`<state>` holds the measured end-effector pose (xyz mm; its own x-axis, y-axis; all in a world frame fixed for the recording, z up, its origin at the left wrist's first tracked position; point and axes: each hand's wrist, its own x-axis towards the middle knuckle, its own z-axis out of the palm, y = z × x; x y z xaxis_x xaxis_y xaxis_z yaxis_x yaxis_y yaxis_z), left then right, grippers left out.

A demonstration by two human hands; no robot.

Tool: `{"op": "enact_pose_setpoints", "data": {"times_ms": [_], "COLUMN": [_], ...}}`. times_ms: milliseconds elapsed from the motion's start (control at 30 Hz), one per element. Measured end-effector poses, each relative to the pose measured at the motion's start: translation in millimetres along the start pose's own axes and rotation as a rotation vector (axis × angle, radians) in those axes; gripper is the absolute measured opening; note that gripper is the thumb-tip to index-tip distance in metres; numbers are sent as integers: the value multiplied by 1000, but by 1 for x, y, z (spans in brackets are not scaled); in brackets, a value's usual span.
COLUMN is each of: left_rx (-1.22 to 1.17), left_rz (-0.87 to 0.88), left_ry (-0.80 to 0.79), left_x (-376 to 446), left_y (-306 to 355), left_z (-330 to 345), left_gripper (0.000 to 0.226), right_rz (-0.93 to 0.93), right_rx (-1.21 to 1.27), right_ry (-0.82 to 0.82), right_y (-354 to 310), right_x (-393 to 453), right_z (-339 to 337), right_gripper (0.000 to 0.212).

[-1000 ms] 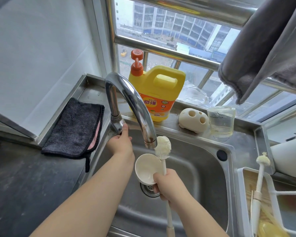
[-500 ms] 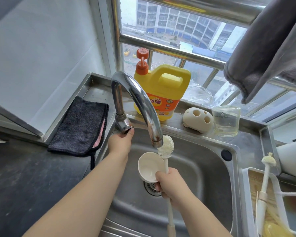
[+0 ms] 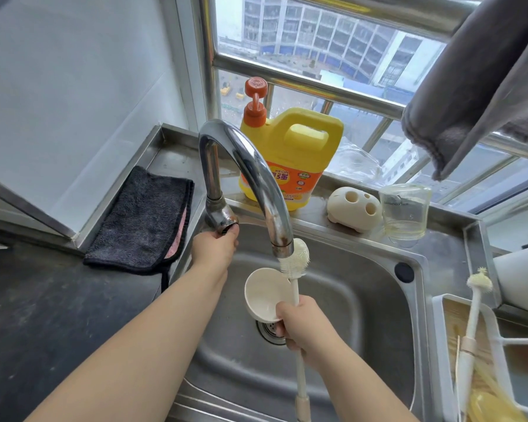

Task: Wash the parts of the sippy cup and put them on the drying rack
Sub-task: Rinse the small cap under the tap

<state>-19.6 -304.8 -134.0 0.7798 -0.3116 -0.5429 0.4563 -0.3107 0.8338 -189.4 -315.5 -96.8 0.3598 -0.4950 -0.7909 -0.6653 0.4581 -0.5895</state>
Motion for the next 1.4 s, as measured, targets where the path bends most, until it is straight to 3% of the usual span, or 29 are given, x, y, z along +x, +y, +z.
{"op": "enact_pose_setpoints", "data": {"times_ms": [267, 567, 700, 833, 933, 1033, 1233, 1400], "left_rx": [-17, 29, 60, 223, 271, 233, 228, 331], "left_rz": [-1, -16, -15, -97, -226, -247, -189, -168], "left_ry": [-1, -18, -136, -221, -421, -574, -575, -645], "left_x": [3, -1, -4, -19, -49, -73, -86, -86], "left_y": [0, 2, 13, 23, 20, 9, 3, 11], "left_z": [1, -3, -15, -24, -34, -45, -46, -43], "left_gripper": [9, 18, 11, 24, 36, 23, 51, 54], "right_rz": [7, 6, -12, -19, -51, -93, -139, -218], "right_rx": [-31, -18, -1, 33, 47, 35, 30, 100], "right_ry": [-6, -3, -8, -2, 5, 17, -13, 58], "right_y": [-4, -5, -6, -6, -8, -8, -10, -13], "right_x": [1, -3, -6, -5, -5, -2, -3, -15], "right_z": [1, 3, 2, 4, 6, 8, 3, -8], "right_gripper": [18, 18, 18, 17, 19, 21, 17, 24]}}
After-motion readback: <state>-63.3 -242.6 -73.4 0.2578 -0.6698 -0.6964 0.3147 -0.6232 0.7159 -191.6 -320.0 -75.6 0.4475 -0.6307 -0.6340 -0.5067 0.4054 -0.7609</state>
